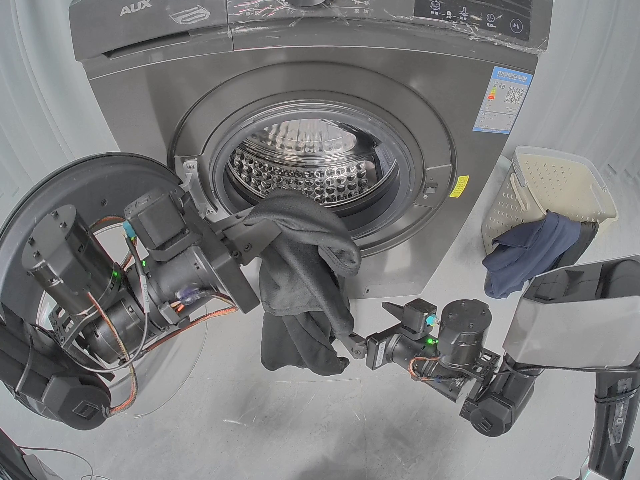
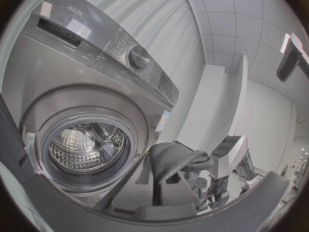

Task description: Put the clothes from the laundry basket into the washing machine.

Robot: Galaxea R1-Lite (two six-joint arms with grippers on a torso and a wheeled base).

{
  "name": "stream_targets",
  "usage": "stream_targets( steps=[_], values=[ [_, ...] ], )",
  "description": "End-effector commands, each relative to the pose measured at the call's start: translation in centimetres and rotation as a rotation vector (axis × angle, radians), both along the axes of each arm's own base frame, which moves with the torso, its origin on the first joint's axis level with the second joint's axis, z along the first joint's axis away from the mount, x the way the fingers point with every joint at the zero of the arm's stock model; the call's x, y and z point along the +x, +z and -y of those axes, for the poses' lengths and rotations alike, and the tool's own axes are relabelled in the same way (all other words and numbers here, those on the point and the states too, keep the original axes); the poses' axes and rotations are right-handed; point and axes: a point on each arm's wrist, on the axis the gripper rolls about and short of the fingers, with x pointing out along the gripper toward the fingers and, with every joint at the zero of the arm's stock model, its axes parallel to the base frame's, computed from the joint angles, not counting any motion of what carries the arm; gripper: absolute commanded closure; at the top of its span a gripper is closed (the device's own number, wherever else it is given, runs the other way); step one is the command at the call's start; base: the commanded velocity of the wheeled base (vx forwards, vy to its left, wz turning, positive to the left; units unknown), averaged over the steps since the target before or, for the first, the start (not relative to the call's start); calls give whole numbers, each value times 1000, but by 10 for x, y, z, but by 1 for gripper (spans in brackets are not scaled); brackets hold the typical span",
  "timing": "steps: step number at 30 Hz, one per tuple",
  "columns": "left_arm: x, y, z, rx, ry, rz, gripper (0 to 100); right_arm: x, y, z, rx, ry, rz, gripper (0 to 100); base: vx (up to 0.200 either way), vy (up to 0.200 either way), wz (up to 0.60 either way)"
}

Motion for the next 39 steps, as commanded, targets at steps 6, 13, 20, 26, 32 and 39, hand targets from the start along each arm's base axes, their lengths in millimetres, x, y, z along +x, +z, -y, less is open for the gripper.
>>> stream_targets(
  steps=[6,13,20,26,32,39],
  values=[
    [-1,-3,0,6,-2,-10,100,37,-6,-16,44,-1,78,0,0,0,0],
    [-1,-9,-4,19,7,-25,100,38,15,-12,83,-10,120,100,0,0,0],
    [1,-15,-15,21,52,-30,100,10,58,28,90,-43,145,100,0,0,0],
    [4,-24,-34,25,121,-40,100,-17,104,68,144,-74,225,100,0,0,0],
    [2,-27,-39,27,145,-51,100,-34,126,85,176,-96,272,100,0,0,0],
    [5,-36,-48,48,185,-84,100,-39,155,102,208,-135,343,100,0,0,0]
  ],
)
